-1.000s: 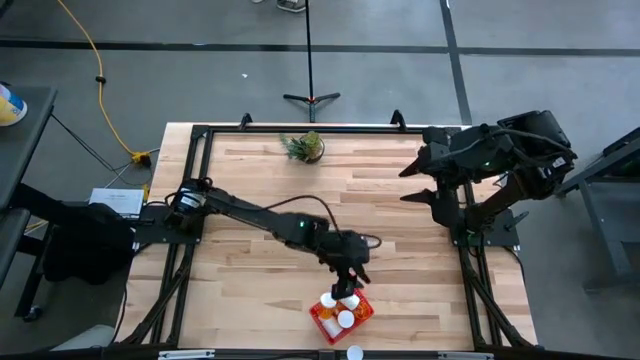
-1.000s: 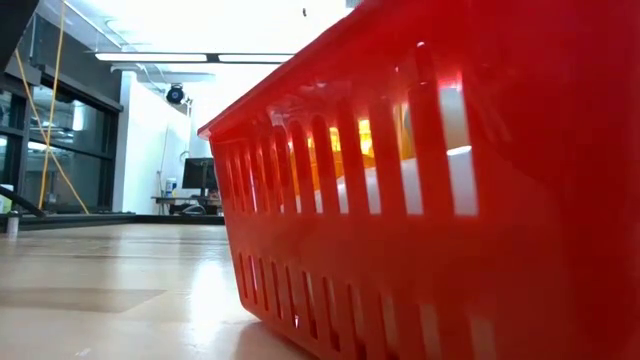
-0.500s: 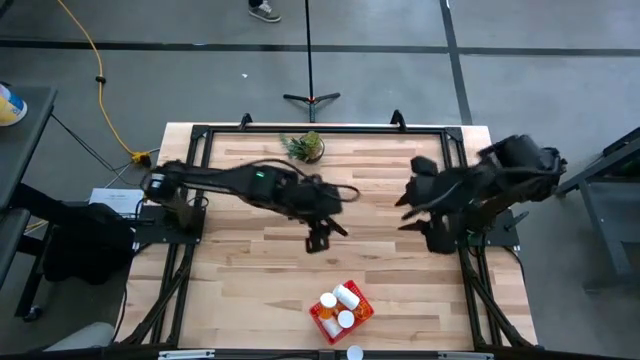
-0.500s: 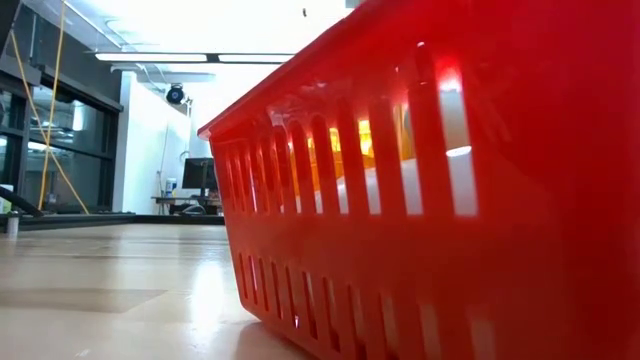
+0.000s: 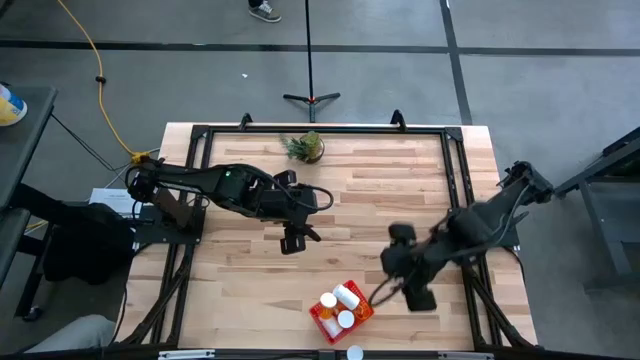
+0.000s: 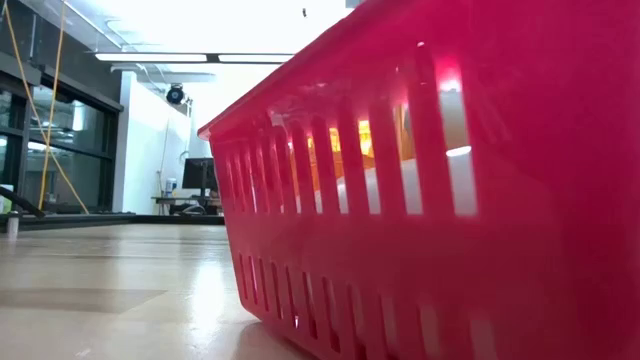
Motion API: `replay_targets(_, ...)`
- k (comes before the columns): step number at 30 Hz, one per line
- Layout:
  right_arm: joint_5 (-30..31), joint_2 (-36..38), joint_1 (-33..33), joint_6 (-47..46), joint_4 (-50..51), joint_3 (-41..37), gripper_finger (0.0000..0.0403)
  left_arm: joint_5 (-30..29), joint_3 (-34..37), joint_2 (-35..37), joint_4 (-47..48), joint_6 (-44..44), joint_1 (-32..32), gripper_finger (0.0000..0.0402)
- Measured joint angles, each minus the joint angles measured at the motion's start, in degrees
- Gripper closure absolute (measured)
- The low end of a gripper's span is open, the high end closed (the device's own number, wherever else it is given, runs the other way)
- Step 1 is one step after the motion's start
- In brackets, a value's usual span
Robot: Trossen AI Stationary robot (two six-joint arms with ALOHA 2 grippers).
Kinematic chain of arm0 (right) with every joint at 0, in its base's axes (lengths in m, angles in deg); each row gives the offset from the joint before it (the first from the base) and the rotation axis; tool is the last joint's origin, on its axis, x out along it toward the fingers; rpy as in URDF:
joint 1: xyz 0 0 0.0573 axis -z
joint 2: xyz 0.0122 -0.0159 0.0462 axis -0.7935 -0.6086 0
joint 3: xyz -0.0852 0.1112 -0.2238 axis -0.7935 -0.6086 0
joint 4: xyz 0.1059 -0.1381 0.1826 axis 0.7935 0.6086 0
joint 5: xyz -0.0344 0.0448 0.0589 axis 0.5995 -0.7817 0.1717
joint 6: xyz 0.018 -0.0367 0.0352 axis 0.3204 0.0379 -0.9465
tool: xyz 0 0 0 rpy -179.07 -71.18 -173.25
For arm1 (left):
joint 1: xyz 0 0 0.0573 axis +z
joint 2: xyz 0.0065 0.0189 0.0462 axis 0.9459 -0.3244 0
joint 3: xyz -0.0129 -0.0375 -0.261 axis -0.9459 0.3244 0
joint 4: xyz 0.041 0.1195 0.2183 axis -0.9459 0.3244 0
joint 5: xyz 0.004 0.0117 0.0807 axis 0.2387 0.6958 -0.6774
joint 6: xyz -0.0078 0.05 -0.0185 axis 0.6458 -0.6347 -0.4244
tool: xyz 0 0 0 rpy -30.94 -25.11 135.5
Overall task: Pick and place pill bottles into a basket
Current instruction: Put the white pill bottle cap into the red bin
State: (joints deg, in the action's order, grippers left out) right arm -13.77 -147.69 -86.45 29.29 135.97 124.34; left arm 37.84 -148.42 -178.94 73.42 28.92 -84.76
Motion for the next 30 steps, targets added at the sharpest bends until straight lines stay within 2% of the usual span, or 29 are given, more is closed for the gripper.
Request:
replay_targets(7, -2.82, 0.0, -5.55, -10.07, -14.19, -11.77, 0.0171, -0.37, 0.0, 0.04, 2.0, 0.0, -0.61, 0.0131)
replay_targets(14, -3.06, 0.0, -10.88, -18.89, -21.37, -17.15, 0.0171, 0.15, 0.02, 0.04, 2.62, -1.38, -0.61, 0.0131)
replay_targets(18, -4.7, -0.96, -12.74, -22.99, -29.52, -20.97, 0.0171, 1.34, 0.02, 0.04, 2.73, -1.53, -0.61, 0.0131)
replay_targets(23, -9.11, -8.67, -14.12, -24.62, -40.5, -22.46, 0.0171, 2.96, 0.04, 0.04, 2.66, -1.55, -0.61, 0.0131)
replay_targets(30, -23.98, -21.79, -14.78, -30.23, -53.05, -22.59, 0.0163, 4.97, 0.04, 0.04, 2.98, -1.63, -0.61, 0.0131)
